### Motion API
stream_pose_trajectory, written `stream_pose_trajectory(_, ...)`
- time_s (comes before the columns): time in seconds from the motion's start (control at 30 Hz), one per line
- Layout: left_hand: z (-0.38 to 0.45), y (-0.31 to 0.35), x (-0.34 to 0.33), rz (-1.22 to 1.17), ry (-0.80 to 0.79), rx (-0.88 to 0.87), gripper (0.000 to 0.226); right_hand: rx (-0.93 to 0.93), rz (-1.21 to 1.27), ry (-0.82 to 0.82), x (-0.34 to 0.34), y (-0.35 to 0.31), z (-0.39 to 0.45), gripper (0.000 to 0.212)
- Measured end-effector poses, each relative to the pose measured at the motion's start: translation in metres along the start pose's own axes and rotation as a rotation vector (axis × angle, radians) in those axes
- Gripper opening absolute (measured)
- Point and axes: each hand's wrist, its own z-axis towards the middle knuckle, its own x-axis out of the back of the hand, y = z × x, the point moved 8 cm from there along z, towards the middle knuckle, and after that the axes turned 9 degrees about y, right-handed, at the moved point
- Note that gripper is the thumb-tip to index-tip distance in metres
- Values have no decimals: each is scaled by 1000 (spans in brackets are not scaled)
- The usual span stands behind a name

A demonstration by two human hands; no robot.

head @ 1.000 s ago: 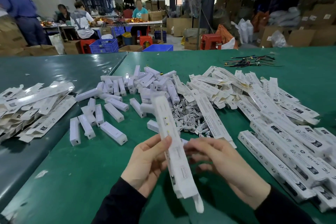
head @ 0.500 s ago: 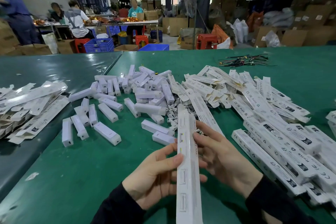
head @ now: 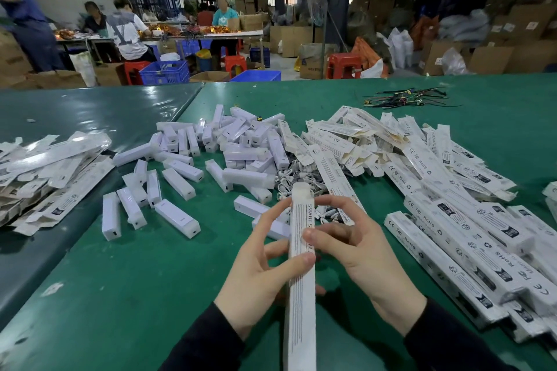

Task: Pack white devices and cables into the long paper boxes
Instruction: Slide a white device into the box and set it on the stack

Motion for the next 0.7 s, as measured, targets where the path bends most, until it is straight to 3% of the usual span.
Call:
stream_pose_trajectory(0.23,-3,-7,0,96,-78,101,72,-27,-84,-69,-1,0,1,43)
stream_pose_trajectory(0.53,-5,-17,-4,59,-157,197,52,-121,-178,-122,-1,11,4,25)
stream_pose_trajectory(0.7,-5,-20,-2,43,-151,243,45,-210,-118,-60,2,22,6,33)
